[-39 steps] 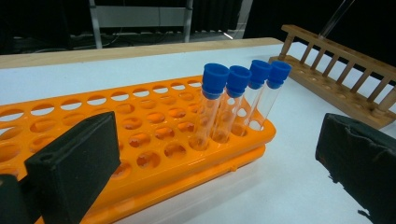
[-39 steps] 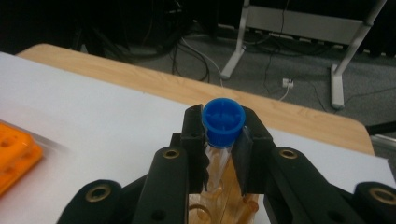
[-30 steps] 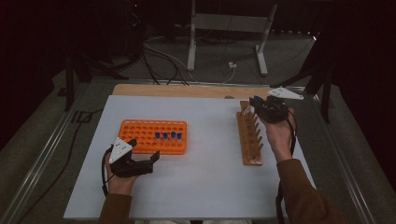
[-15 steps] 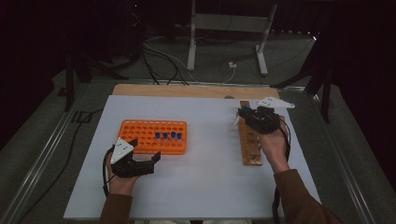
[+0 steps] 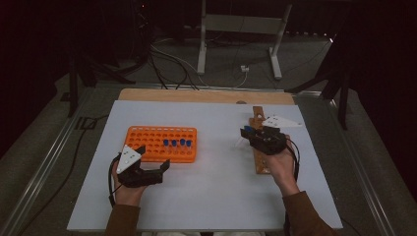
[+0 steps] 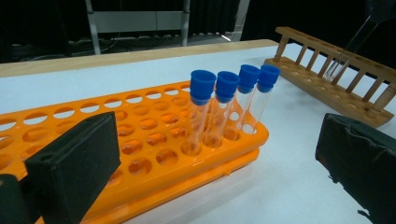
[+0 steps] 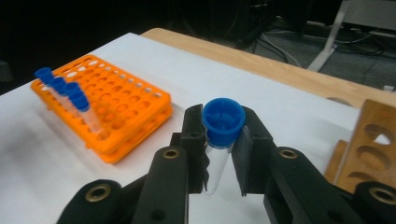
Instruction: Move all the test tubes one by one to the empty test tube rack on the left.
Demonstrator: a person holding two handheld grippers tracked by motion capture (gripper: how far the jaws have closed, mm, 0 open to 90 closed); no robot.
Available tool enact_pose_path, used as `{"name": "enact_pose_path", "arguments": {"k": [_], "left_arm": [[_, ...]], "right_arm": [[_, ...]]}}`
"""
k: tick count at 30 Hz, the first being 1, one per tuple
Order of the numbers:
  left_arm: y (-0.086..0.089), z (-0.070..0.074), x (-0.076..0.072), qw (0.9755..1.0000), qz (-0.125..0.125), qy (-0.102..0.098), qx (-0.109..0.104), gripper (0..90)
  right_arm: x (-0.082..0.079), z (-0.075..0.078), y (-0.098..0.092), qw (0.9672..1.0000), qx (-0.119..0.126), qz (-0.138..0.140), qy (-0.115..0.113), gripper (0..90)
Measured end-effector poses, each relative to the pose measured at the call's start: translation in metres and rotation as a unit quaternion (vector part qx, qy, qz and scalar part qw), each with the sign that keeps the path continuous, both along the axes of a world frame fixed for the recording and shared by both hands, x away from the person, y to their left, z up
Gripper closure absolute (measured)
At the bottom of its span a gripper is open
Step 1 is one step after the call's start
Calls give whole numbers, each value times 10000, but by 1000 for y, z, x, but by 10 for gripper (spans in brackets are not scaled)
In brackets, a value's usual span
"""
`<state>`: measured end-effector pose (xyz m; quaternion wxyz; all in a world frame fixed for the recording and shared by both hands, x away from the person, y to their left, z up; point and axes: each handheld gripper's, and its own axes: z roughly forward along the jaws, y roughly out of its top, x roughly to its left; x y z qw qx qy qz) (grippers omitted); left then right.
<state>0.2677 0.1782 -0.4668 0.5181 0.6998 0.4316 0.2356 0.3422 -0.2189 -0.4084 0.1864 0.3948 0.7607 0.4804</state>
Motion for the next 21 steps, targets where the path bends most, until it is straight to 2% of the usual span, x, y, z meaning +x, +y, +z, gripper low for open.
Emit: {"name": "enact_pose_path", "arguments": {"k": [6,13,21], "left_arm": [[-8,5,-3,9998,-83,-127,150,9],[-17,13,-8,9994,-201,-212,163,8],[-32,25,-12,9988,-375,-242,204,8]], "right_arm": [[-8,-5,2,9999,-54,150,33,765],[-11,-8,5,9996,-122,261,50,764],[-14,-11,21,9983,-205,520,141,763]]}}
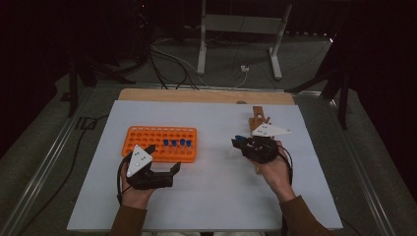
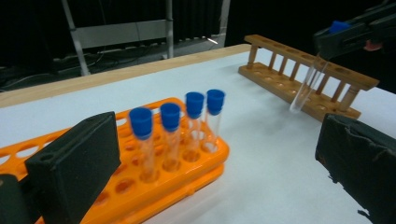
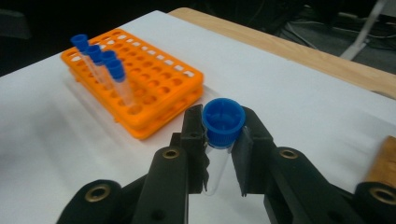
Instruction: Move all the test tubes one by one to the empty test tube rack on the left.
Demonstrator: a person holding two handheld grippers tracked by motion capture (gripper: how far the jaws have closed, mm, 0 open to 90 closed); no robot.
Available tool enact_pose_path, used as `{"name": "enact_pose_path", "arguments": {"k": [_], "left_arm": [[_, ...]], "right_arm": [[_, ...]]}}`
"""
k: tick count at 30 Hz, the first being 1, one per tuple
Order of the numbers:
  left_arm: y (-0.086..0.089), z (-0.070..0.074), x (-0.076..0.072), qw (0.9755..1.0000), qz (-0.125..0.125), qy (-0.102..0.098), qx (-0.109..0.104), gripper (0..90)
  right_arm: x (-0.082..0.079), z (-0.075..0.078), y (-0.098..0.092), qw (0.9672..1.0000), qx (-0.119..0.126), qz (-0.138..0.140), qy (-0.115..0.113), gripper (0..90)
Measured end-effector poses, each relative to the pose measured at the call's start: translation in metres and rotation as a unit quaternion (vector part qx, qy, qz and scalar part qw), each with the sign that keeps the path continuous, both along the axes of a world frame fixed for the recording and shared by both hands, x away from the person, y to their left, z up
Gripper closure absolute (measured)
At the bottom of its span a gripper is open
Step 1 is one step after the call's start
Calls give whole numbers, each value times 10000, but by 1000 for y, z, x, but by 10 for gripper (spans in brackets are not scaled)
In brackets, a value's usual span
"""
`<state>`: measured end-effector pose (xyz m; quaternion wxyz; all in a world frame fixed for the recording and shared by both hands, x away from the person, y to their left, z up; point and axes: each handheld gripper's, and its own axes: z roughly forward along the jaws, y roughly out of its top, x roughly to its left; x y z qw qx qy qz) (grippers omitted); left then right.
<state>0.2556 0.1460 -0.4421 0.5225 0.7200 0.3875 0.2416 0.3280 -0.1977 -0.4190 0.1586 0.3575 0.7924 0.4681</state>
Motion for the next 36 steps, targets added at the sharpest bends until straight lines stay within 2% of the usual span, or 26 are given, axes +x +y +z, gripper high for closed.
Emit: {"name": "enact_pose_path", "arguments": {"k": [7,16,23,27,33,36], "left_arm": [[-20,6,-1,9997,-258,-43,-7,23],[-49,9,3,9981,-608,13,-7,58],[-79,3,8,9964,-784,86,314,86],[-93,-3,14,9956,-803,150,452,210],[-107,-9,16,9945,-830,139,622,436],[-109,-10,16,9940,-928,126,563,568]], "right_arm": [[-5,4,10,9996,110,232,99,763],[-13,9,19,9986,240,456,132,762],[-19,10,26,9976,250,614,178,762],[-21,7,32,9969,215,718,220,762],[-26,8,38,9964,198,806,187,762],[-28,9,38,9962,201,833,170,762]]}}
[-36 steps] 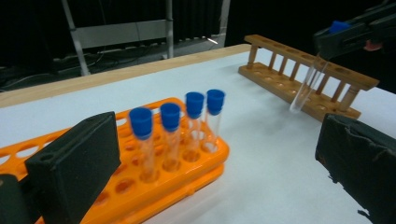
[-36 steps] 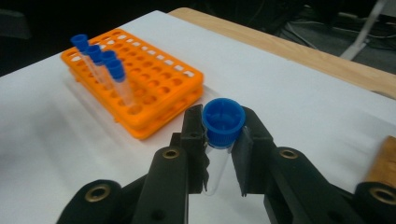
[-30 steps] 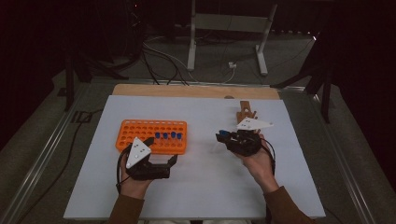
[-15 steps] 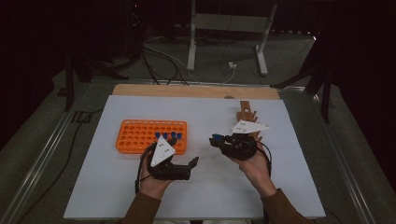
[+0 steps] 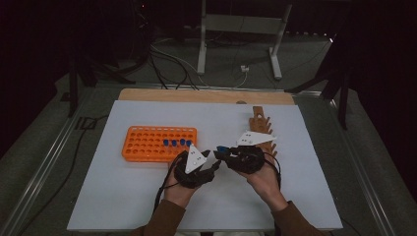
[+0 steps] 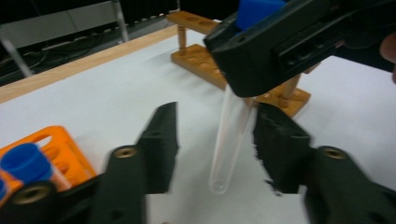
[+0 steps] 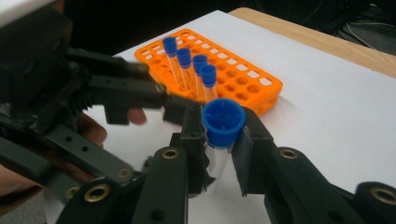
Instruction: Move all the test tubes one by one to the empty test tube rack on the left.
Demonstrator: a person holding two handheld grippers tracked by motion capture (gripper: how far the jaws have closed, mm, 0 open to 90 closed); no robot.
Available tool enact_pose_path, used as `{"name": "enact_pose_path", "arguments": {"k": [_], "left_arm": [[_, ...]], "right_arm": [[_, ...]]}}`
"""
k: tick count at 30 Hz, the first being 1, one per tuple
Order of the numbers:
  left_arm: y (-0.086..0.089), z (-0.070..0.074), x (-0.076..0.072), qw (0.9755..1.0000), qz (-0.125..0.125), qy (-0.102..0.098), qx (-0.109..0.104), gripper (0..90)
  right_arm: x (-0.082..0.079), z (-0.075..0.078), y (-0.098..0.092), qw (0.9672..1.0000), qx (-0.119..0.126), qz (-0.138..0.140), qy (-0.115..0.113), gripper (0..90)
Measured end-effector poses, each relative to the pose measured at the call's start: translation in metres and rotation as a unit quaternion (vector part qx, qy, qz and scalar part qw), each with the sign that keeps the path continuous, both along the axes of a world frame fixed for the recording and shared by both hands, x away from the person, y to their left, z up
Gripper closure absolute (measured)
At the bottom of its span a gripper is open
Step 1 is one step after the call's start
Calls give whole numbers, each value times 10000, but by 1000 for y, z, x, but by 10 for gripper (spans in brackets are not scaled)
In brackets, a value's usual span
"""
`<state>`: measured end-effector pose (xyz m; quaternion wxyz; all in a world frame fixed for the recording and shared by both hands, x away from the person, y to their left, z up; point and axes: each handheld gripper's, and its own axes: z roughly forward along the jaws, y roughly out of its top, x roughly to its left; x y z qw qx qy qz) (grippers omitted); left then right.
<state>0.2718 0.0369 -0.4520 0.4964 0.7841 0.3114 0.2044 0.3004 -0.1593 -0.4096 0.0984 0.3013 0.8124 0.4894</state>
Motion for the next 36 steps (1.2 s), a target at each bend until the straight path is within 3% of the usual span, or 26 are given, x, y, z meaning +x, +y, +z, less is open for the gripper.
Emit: {"name": "enact_pose_path", "arguments": {"k": [7,13,18,21,25,28,36], "left_arm": [[-2,0,-2,9997,-180,-14,-134,748],[-3,0,-2,9995,-260,-29,-148,779],[1,1,-1,9996,-214,-23,-156,780],[4,2,0,9997,-159,-25,-167,779],[9,3,0,9998,-85,-15,-186,779],[12,5,0,9998,-45,-30,-210,779],[29,9,-1,9995,70,-42,-316,779]], "right_arm": [[-1,0,2,10000,12,54,14,762],[-1,0,1,10000,29,15,39,748],[1,2,-4,9998,166,-63,63,511],[4,3,-8,9993,325,-66,194,388],[3,6,-11,9992,374,-155,49,252],[1,9,-13,9990,400,-208,-78,162],[0,12,-21,9977,404,-364,-408,33]]}}
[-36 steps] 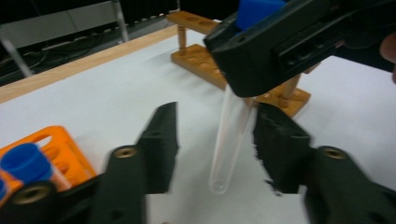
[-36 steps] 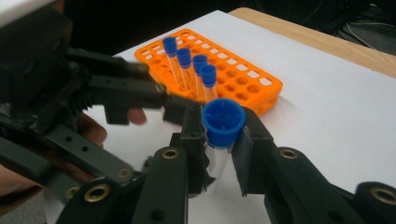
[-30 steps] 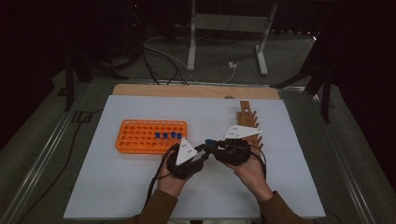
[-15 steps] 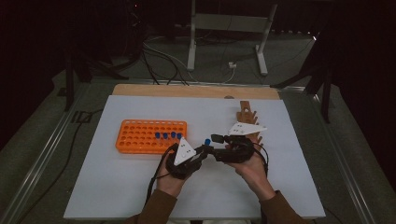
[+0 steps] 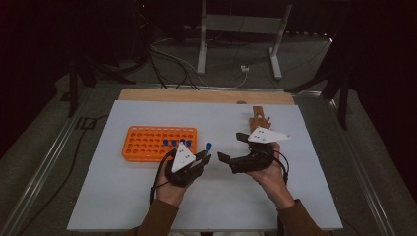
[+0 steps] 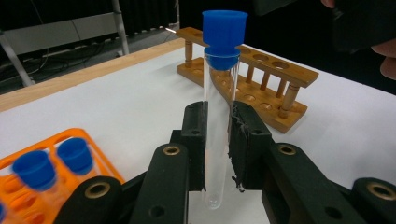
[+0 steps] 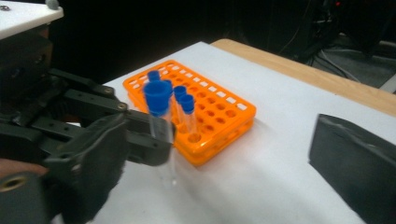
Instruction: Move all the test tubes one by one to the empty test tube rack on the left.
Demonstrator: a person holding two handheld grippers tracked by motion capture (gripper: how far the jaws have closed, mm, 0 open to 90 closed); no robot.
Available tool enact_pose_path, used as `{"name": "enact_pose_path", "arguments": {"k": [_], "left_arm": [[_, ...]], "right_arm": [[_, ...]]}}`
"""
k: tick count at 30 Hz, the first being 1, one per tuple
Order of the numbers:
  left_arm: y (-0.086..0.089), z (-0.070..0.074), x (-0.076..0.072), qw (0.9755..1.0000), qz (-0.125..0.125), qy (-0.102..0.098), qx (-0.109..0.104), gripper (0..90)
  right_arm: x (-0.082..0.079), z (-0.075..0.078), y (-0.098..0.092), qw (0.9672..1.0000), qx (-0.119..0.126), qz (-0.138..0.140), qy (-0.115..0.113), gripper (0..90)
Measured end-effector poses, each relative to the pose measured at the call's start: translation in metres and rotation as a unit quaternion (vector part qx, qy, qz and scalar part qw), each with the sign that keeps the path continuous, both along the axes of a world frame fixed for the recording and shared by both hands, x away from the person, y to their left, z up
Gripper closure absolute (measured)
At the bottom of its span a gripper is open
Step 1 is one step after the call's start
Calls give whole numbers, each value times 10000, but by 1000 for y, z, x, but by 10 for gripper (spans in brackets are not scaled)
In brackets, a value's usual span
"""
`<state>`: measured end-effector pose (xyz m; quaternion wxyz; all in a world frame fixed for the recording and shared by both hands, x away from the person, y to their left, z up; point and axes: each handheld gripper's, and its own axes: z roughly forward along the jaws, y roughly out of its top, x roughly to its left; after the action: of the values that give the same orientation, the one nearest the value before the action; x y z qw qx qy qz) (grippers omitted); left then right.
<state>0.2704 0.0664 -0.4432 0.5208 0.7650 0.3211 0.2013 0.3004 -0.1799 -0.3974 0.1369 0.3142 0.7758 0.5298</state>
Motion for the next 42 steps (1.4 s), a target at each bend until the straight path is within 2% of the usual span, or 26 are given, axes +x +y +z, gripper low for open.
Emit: {"name": "enact_pose_path", "arguments": {"k": [9,14,25,32,42], "left_arm": [[25,4,-1,9998,160,22,-107,779],[36,9,-1,9995,228,-28,-195,779],[59,15,2,9989,276,-87,-361,778],[77,22,2,9975,484,-170,-486,778],[98,22,5,9941,872,-302,-573,778]], "right_arm": [[1,0,-13,9997,-32,-177,-169,2],[3,-1,-21,9991,-52,-320,-265,2],[9,-6,-40,9985,123,-496,-188,2],[11,-7,-46,9981,209,-554,-151,2],[15,-9,-57,9973,284,-667,-121,2]]}}
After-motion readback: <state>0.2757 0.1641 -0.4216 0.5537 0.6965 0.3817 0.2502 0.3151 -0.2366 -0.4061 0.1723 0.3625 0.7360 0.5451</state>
